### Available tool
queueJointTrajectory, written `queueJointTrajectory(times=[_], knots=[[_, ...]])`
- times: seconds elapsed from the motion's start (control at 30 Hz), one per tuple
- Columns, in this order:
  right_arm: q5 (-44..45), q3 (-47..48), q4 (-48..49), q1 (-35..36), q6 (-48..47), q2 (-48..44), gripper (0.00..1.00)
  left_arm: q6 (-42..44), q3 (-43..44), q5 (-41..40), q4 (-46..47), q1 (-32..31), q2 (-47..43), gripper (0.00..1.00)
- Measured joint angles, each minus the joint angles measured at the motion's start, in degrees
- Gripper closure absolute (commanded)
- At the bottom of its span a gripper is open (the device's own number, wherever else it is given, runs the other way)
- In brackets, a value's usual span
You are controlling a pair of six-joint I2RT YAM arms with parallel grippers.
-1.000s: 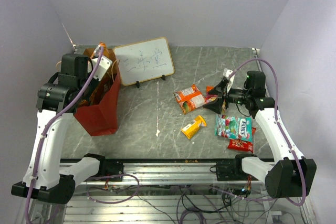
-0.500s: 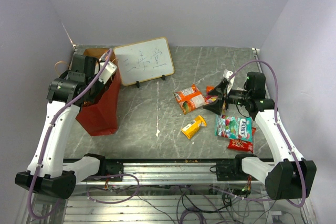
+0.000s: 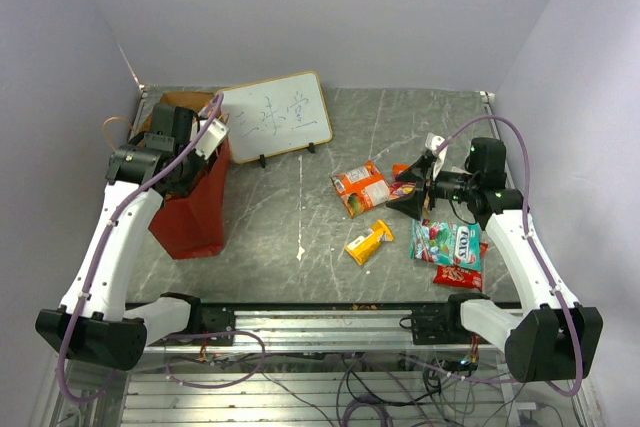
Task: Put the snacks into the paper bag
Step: Place the snack in the paper bag.
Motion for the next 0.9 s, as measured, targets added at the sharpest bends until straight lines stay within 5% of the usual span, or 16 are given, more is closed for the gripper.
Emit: queueJointTrajectory(times=[0.63,0.9], knots=[[-0.5,-0.1,0.0,0.0,0.0,-0.5,0.24,-3.1,-1.3,0.8,2.9,0.5,-1.0,0.49],[-0.5,-0.1,0.0,-0.1,0.0,-0.5,0.24,-3.8,-0.7,1.2,5.5,1.2,-0.9,0.48]])
